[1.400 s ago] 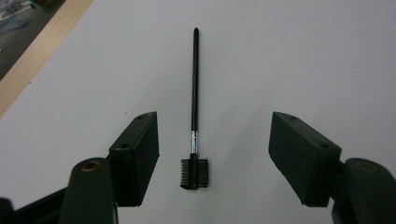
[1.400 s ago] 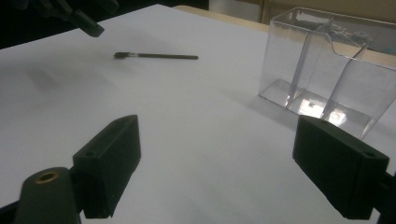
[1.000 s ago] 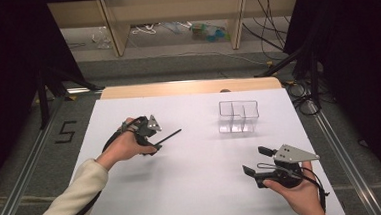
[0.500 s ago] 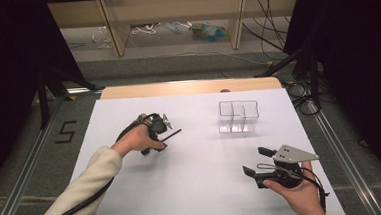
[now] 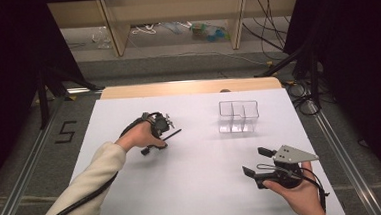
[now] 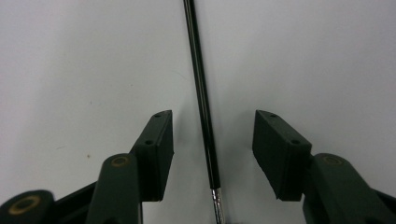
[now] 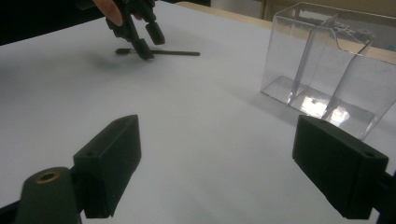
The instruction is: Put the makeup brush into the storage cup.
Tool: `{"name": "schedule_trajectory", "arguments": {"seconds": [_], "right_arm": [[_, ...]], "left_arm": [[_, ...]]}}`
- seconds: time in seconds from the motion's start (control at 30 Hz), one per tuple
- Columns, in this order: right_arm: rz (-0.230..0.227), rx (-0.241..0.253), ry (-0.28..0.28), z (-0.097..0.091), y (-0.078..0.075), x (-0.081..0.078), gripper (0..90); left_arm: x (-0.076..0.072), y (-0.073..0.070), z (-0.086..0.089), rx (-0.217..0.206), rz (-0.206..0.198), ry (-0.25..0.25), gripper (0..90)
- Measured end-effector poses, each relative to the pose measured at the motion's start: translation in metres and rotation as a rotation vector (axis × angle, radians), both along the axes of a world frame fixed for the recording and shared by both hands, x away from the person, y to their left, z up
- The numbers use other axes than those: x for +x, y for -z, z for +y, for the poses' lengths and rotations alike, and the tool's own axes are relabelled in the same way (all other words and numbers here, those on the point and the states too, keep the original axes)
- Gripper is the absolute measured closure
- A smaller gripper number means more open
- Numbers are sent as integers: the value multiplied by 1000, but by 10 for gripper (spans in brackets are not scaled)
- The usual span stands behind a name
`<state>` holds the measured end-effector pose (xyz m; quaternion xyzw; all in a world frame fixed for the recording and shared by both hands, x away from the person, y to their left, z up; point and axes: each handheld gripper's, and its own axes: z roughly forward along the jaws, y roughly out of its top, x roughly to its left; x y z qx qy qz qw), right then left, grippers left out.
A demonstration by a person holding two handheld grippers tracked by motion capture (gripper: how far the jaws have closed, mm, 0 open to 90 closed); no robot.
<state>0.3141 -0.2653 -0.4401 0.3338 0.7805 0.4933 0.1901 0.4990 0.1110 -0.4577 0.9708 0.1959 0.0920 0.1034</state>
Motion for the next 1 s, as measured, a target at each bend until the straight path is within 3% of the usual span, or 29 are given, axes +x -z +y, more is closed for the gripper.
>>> {"name": "schedule_trajectory", "arguments": {"seconds": [0.17,0.47,0.7,0.77,0.8,0.87,1.0], "right_arm": [[2,-3,-4,0,0,0,165],[7,3,-8,1,0,-1,165],[1,-1,-7,1,0,0,164],[1,0,-9,1,0,-1,164],[26,-14,-8,0,-1,-2,164],[4,-3,-9,1,0,-1,164],[1,-6,-7,0,0,-1,164]], "left_arm": [[5,0,-1,-4,61,-2,576],[9,-1,-5,11,124,8,675],[6,-2,-13,55,125,29,796],[4,-2,-16,77,124,38,817],[3,-2,-18,84,121,43,828],[1,-2,-21,106,112,59,844],[-1,-2,-24,133,93,79,851]]}}
